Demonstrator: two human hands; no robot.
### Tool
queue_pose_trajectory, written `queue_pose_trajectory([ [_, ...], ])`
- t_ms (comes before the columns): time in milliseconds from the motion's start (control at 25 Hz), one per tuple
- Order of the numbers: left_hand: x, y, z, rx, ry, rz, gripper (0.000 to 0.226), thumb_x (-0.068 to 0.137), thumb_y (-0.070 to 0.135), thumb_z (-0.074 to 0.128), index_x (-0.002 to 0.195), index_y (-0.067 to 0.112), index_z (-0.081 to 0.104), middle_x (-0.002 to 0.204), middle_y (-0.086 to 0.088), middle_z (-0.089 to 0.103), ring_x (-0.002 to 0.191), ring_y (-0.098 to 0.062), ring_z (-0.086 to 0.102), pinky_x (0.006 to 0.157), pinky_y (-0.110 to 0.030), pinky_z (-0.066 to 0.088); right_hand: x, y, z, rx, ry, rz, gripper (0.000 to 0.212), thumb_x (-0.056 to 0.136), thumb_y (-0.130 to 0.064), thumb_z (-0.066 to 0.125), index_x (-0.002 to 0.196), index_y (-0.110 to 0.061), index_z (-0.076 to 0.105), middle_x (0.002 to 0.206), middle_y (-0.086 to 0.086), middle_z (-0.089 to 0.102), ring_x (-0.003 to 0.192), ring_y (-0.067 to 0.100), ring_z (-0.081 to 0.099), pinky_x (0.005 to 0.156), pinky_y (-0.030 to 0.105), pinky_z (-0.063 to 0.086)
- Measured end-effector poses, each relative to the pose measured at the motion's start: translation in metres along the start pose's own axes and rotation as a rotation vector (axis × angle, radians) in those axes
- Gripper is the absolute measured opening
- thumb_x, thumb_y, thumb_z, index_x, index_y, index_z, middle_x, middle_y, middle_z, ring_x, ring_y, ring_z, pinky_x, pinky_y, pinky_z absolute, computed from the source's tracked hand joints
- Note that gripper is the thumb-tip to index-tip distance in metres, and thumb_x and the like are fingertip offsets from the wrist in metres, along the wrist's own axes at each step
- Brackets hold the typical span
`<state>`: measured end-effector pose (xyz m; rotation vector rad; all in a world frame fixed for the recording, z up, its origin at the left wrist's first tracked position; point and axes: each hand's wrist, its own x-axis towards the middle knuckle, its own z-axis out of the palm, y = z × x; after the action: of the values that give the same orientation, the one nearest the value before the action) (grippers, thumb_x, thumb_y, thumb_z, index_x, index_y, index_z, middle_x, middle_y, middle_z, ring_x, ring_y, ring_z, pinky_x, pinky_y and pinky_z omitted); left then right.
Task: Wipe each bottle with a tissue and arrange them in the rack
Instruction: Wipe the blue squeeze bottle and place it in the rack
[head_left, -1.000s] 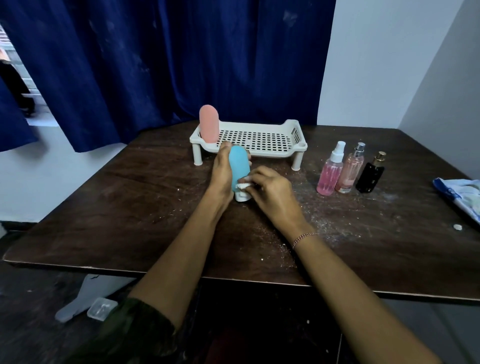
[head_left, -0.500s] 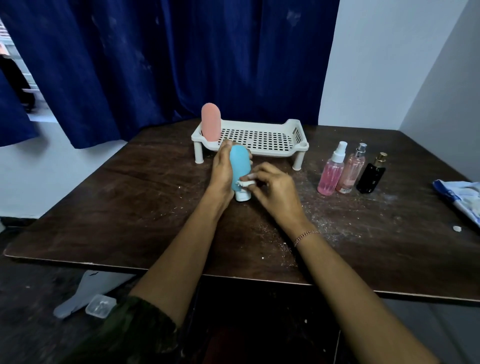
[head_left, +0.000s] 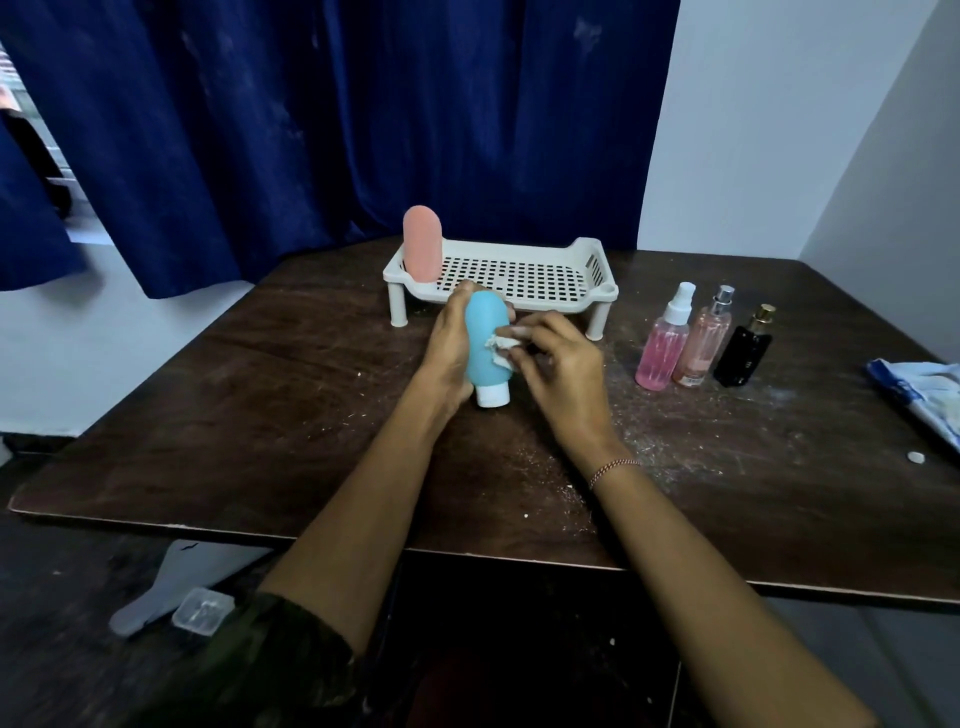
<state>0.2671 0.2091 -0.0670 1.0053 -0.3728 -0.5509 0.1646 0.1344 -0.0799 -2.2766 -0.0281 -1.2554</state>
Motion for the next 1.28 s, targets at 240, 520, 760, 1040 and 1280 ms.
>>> queue_pose_trajectory([
  [240, 0.001, 0.004, -0.006, -0.034, 0.023, -0.013, 0.044, 0.097, 0.042, 0.034, 0.078, 0.009, 0.056, 0.063, -0.001, 0.062, 0.051, -0.014, 0.056, 0.046, -0.022, 0.046, -0.001, 0.002, 0.001, 0.091, -0.088, 0.058, 0.020, 0.080, 0.000, 0.067, 0.099, -0.002, 0.069, 0.096, -0.006, 0.058, 0.087, 0.004, 0.058, 0.076, 0.020, 0.054],
  [520, 0.001, 0.010, -0.012, -0.154, 0.069, -0.008, 0.038, 0.097, 0.039, 0.035, 0.079, 0.013, 0.055, 0.061, 0.001, 0.062, 0.051, -0.011, 0.056, 0.049, -0.021, 0.045, -0.002, -0.001, 0.001, 0.100, -0.168, 0.020, 0.019, 0.079, -0.003, 0.070, 0.098, -0.003, 0.070, 0.093, -0.007, 0.058, 0.084, 0.007, 0.059, 0.077, 0.016, 0.051],
  [760, -0.007, 0.004, -0.004, 0.058, -0.064, -0.166, 0.035, 0.097, 0.036, 0.040, 0.079, 0.012, 0.059, 0.060, 0.000, 0.063, 0.050, -0.011, 0.057, 0.049, -0.019, 0.048, 0.002, -0.002, -0.004, 0.069, 0.055, 0.068, 0.019, 0.080, 0.001, 0.066, 0.098, -0.001, 0.069, 0.094, 0.002, 0.062, 0.088, 0.001, 0.053, 0.081, 0.006, 0.043],
  [1040, -0.014, -0.001, 0.000, 0.295, -0.103, -0.118, 0.022, 0.097, 0.031, 0.046, 0.095, 0.015, 0.061, 0.060, 0.004, 0.062, 0.047, -0.006, 0.054, 0.044, -0.015, 0.044, 0.005, 0.005, -0.007, 0.049, 0.198, 0.146, 0.018, 0.084, -0.003, 0.064, 0.101, -0.001, 0.067, 0.095, -0.002, 0.059, 0.090, -0.002, 0.051, 0.082, 0.008, 0.045],
  [1280, -0.012, 0.003, 0.001, 0.128, -0.009, -0.057, 0.023, 0.098, 0.022, 0.044, 0.084, 0.012, 0.058, 0.067, -0.002, 0.059, 0.044, -0.006, 0.055, 0.042, -0.015, 0.045, 0.002, 0.004, -0.002, 0.130, 0.059, 0.143, 0.019, 0.080, -0.002, 0.067, 0.099, -0.004, 0.068, 0.094, 0.001, 0.060, 0.085, 0.004, 0.055, 0.076, 0.016, 0.050],
])
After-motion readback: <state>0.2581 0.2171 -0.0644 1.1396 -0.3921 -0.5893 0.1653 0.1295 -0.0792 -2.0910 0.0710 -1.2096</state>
